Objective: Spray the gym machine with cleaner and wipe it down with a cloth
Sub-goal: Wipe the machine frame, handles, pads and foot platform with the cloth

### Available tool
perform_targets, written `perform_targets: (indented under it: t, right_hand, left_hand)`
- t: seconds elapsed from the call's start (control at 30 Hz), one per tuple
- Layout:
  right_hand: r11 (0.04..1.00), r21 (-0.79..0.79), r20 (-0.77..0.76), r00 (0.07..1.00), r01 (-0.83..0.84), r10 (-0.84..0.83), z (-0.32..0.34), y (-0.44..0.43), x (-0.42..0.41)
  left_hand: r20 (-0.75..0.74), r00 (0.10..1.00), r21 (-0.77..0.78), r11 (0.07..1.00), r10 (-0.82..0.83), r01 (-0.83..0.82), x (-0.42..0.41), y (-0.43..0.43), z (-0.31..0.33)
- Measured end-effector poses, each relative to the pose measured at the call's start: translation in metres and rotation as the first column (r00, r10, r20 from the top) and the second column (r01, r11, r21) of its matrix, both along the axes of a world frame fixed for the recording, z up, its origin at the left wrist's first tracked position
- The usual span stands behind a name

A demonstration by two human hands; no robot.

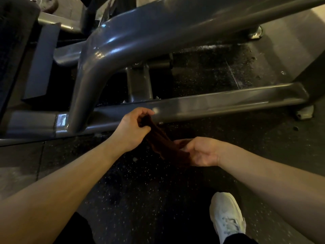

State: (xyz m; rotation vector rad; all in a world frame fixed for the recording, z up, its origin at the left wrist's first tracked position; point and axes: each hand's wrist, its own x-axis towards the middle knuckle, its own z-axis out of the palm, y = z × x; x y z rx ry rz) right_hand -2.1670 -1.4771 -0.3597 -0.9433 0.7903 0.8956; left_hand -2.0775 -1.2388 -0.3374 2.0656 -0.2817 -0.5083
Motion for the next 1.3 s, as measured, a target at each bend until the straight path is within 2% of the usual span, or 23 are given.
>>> perform_targets:
  t: [0.17,0.23,0.27,0.33,0.4,0.47,0.53,0.63,0.73,0.8,0.9,0.93,1.0,1.07,1.1,1.17,1.3]
  right_hand:
    - [0.965,-0.137,0.139,0.968,0.226,-0.207,-0.008,0.005,0.007]
    - [0.945,-0.188,0.221,0.949,0.269,-0.226,-0.011,0.0,0.008]
    - [0.942,-0.222,0.265,0.945,0.251,-0.19,-0.011,-0.002,0.007]
    - [0.899,-0.425,0.355,0.933,0.11,0.054,-0.008,-0.004,0.005]
    - [0.756,-0.655,0.359,0.878,-0.005,0.317,-0.005,-0.003,0.005]
    - [0.677,-0.734,0.345,0.829,-0.054,0.44,-0.003,-0.001,0.006]
    - [0.68,-0.729,0.343,0.818,-0.078,0.462,-0.004,0.001,0.006]
    - [0.737,-0.675,0.364,0.857,-0.029,0.366,-0.007,0.007,0.008]
    - [0.774,-0.632,0.382,0.851,-0.043,0.359,-0.004,0.009,0.01]
    - [0.714,-0.692,0.373,0.794,-0.106,0.48,0.0,0.006,0.011]
    - [0.573,-0.805,0.338,0.676,-0.153,0.655,0.004,0.003,0.016]
    - [0.58,-0.797,0.345,0.662,-0.166,0.665,0.004,0.003,0.018]
    - [0.706,-0.684,0.407,0.706,-0.185,0.58,0.005,0.005,0.021]
    - [0.887,-0.441,0.442,0.826,-0.138,0.348,0.007,0.008,0.024]
    - [0.939,-0.325,0.43,0.867,-0.114,0.253,0.009,0.009,0.026]
    - [0.958,-0.256,0.435,0.87,-0.128,0.232,0.011,0.009,0.033]
    - [0.925,-0.357,0.441,0.848,-0.134,0.293,0.012,0.006,0.053]
  left_hand:
    - [-0.013,0.999,0.069,0.997,-0.034,0.035,0.001,0.003,0.001]
    - [0.0,0.998,0.128,0.99,-0.066,0.066,0.001,0.005,-0.001]
    - [0.015,0.996,0.158,0.984,-0.085,0.081,0.0,0.005,-0.003]
    - [0.059,0.99,0.225,0.968,-0.128,0.111,-0.002,0.005,-0.007]
    - [0.087,0.985,0.268,0.955,-0.151,0.123,-0.004,0.005,-0.01]
    - [0.098,0.983,0.288,0.95,-0.153,0.119,-0.004,0.004,-0.011]
    - [0.097,0.986,0.272,0.956,-0.138,0.107,-0.003,0.005,-0.01]
    - [0.105,0.987,0.237,0.967,-0.121,0.093,0.0,0.006,-0.007]
    - [0.103,0.981,0.273,0.953,-0.166,0.132,0.0,0.008,-0.006]
    - [0.106,0.971,0.362,0.918,-0.216,0.165,-0.002,0.009,-0.008]
    - [0.125,0.967,0.446,0.883,-0.223,0.146,-0.002,0.01,-0.014]
    - [0.128,0.97,0.448,0.885,-0.208,0.13,-0.001,0.011,-0.016]
    - [0.114,0.98,0.428,0.898,-0.164,0.1,0.001,0.011,-0.021]
    - [0.066,0.993,0.401,0.914,-0.101,0.067,0.002,0.012,-0.024]
    - [0.033,0.997,0.394,0.917,-0.072,0.053,0.003,0.011,-0.024]
    - [-0.006,0.999,0.39,0.92,-0.034,0.034,0.007,0.009,-0.023]
    - [-0.006,1.0,0.372,0.928,0.009,-0.006,0.022,-0.008,-0.025]
